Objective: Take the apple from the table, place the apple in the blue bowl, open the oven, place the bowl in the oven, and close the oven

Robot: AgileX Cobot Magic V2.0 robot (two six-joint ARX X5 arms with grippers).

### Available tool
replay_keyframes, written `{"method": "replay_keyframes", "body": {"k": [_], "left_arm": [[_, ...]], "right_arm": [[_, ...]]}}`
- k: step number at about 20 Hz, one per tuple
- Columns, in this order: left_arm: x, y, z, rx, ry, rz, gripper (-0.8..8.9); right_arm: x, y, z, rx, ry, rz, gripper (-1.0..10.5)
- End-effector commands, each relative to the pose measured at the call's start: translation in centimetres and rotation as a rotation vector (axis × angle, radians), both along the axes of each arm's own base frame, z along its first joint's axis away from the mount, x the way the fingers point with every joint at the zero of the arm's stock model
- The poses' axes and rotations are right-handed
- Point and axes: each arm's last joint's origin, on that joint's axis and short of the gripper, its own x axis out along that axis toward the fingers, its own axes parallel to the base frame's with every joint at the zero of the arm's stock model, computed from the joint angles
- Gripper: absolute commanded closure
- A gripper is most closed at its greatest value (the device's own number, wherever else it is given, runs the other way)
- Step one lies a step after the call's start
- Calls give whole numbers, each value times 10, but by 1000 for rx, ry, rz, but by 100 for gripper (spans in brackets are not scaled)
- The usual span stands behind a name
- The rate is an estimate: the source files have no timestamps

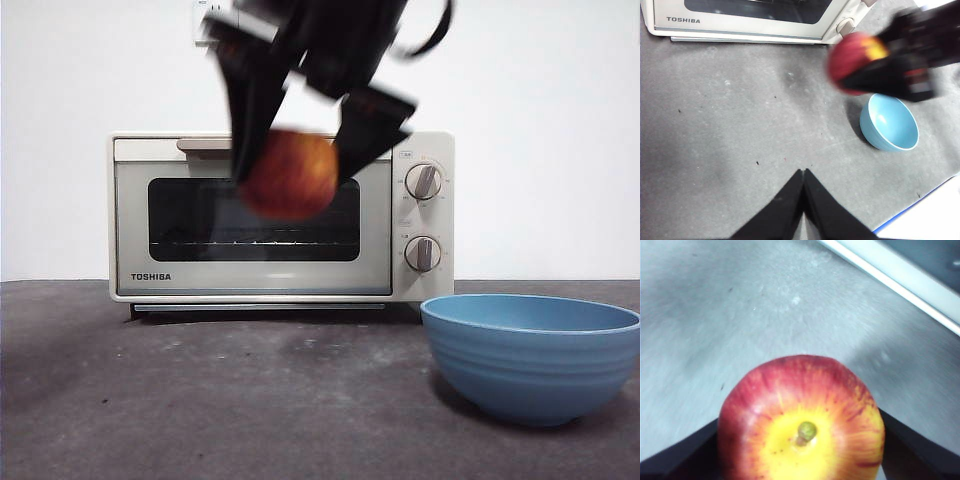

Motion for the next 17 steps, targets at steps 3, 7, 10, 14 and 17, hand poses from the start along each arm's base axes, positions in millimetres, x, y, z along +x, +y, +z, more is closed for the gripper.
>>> {"method": "replay_keyframes", "body": {"k": [3,7,10,14,17], "left_arm": [[0,-1,5,6,-31,-18,806],[0,-1,5,6,-33,-18,806],[0,-1,5,6,-33,-18,806],[0,-1,5,6,-33,-18,806],[0,-1,5,6,-32,-18,806]], "right_arm": [[-26,-29,39,-13,-102,-14,601],[-54,-70,32,-35,-155,-78,601],[-65,-96,6,-46,-150,-148,601],[-63,-111,-39,-19,-78,-191,600],[-61,-111,-70,0,-34,-201,585]]}}
